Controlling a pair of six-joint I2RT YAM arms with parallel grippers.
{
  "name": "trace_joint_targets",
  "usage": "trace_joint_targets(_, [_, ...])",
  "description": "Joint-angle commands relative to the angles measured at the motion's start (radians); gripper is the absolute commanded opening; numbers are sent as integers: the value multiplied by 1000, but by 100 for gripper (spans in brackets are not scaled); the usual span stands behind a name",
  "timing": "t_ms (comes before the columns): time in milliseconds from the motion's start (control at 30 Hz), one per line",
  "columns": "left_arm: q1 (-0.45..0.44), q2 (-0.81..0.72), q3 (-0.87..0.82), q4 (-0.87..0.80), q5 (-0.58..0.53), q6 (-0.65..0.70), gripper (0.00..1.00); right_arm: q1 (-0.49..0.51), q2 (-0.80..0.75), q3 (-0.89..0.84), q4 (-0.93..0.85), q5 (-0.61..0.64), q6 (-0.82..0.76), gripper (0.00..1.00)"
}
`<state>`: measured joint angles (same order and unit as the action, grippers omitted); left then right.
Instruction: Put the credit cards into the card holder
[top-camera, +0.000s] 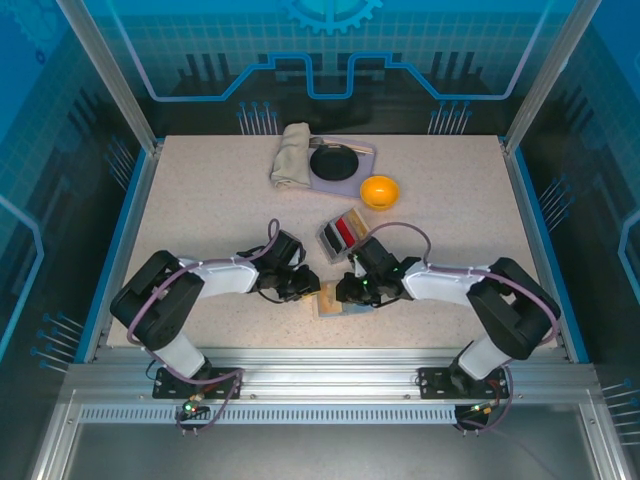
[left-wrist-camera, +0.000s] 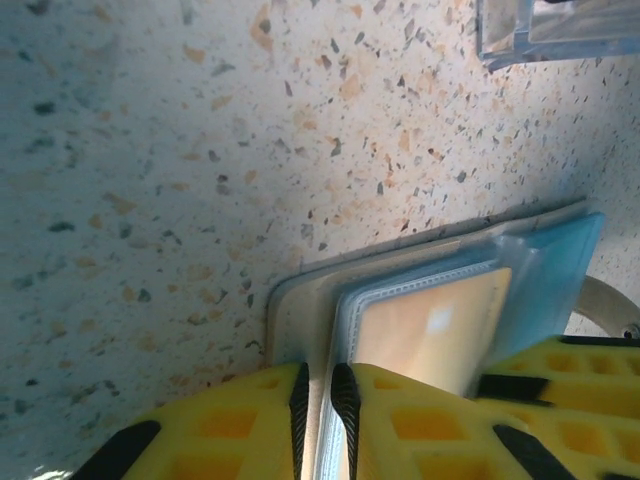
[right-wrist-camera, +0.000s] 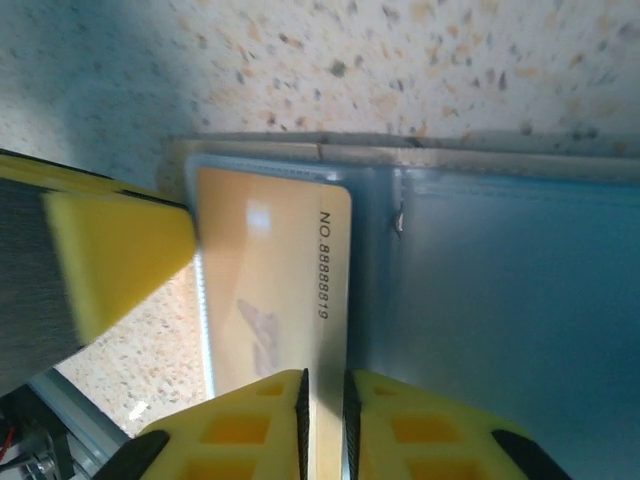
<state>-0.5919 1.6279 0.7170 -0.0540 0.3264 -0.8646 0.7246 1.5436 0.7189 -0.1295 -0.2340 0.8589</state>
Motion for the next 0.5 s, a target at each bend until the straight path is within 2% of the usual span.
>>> trace_joint_targets(0, [-4,-55,-7,-87,-64,6,25,-33,-136,80,-185,105,-118,30])
trace_joint_targets(100, [-2,-87,15,-121,-85,18,30,-56,-156,197,-339,231,-233,45])
trace_joint_targets(133, [-2,-98,20,-128,-95,19,31,-62,-134,249,-390,266,-276,45])
trace_joint_targets(233, [12,-117,31,-138,-105,18,36,-65,-31,406,-510,358,-371,40])
trace_joint_targets(300, [24,-126,35,-139,-106,18,38,-65,48,497,-555,418,-397,39])
trace_joint_targets(467, [68,-125,56,-130,-73,18,41,-65,216,691,-623,459,-483,37])
